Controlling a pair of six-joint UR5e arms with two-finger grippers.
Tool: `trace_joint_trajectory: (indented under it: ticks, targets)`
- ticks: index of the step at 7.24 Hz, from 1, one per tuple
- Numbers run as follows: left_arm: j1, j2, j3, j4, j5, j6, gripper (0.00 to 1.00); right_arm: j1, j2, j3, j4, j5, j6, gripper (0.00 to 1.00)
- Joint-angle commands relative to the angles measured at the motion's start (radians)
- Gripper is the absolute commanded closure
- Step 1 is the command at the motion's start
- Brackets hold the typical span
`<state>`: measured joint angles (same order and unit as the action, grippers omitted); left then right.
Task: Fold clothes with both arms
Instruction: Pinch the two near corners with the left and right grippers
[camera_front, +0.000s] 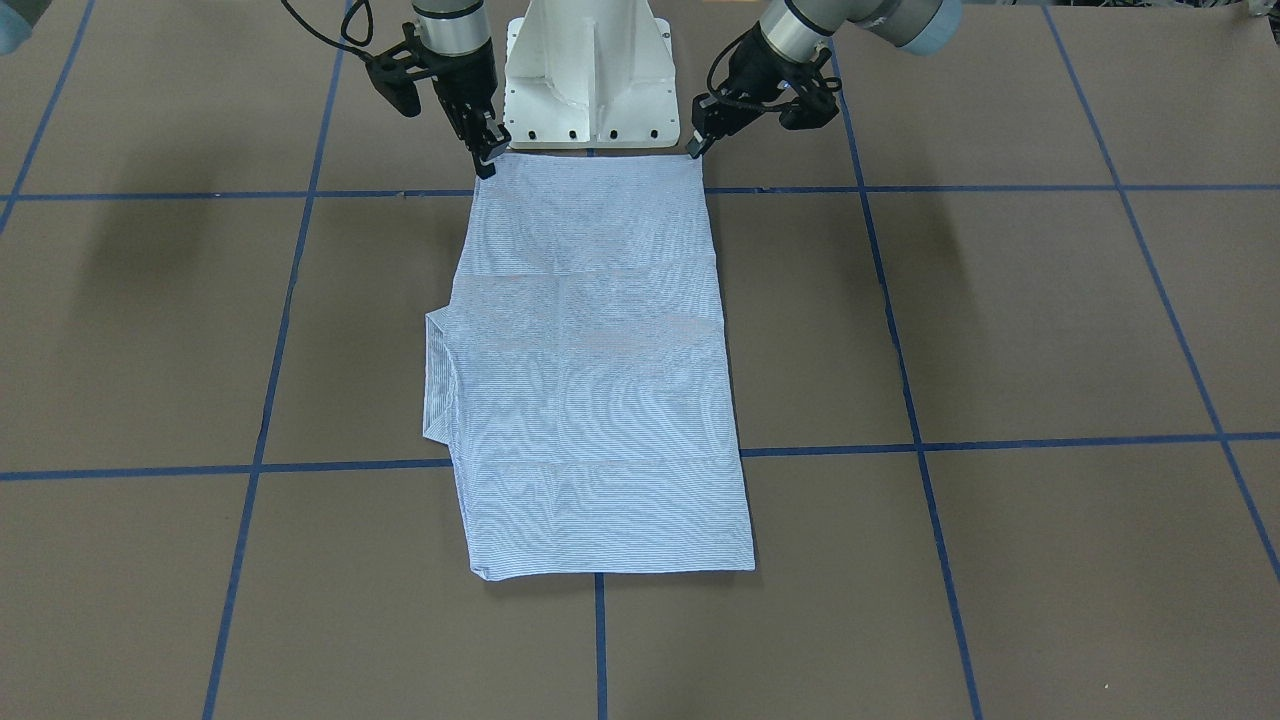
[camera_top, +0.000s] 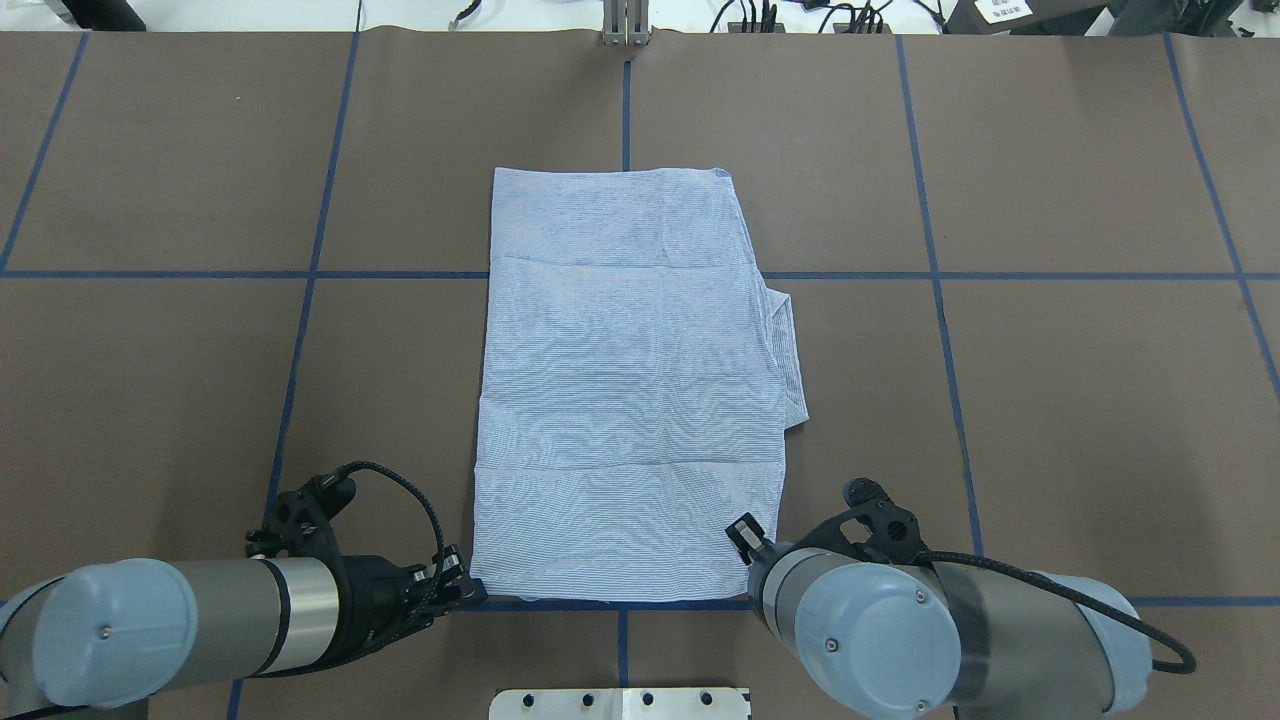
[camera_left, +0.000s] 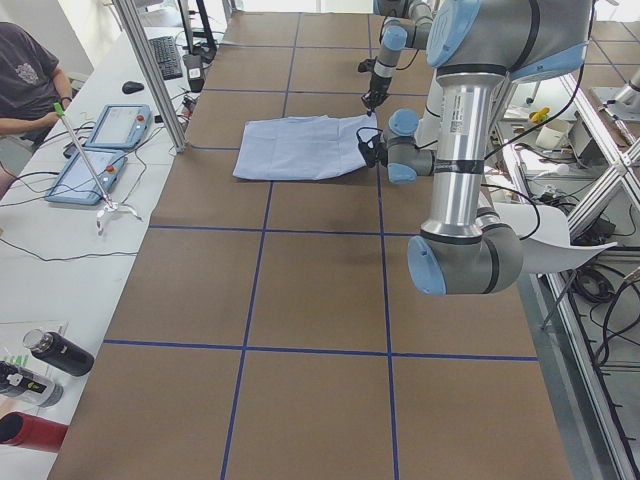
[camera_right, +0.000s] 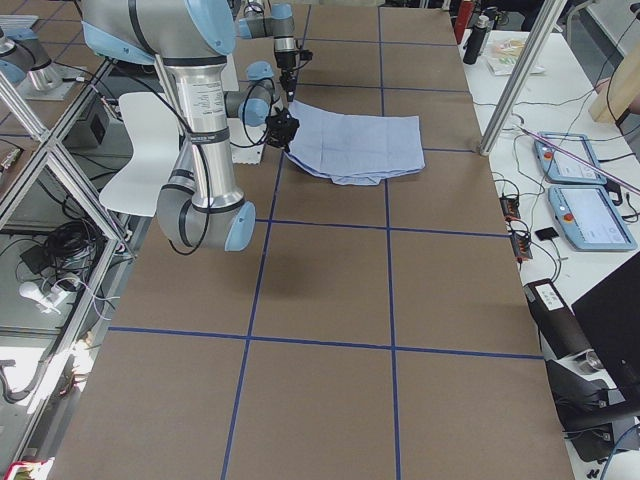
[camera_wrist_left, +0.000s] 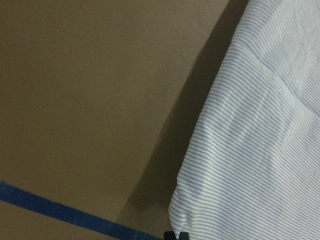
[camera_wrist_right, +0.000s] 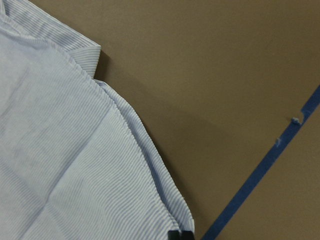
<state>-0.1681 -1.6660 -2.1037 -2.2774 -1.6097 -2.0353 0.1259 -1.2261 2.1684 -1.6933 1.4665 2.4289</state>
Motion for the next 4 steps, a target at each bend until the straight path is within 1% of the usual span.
trace_joint_trajectory:
  ticks: [1, 2, 3, 4]
  targets:
    - [-0.092, -0.012, -0.067, 0.033, -0.053, 0.015, 1.0, 0.045, 0.013, 0.07, -0.054, 0.0, 0.002, 1.0]
    - [-0.226, -0.088, -0.046, 0.099, -0.158, 0.076, 1.0, 0.125, 0.014, 0.065, -0.048, 0.035, -0.011, 1.0]
    - [-0.328, -0.212, 0.014, 0.207, -0.215, 0.151, 1.0, 0.227, 0.061, 0.026, -0.043, 0.117, -0.054, 1.0]
    - [-0.399, -0.301, 0.057, 0.276, -0.226, 0.188, 1.0, 0.315, 0.135, -0.057, -0.043, 0.191, -0.118, 1.0]
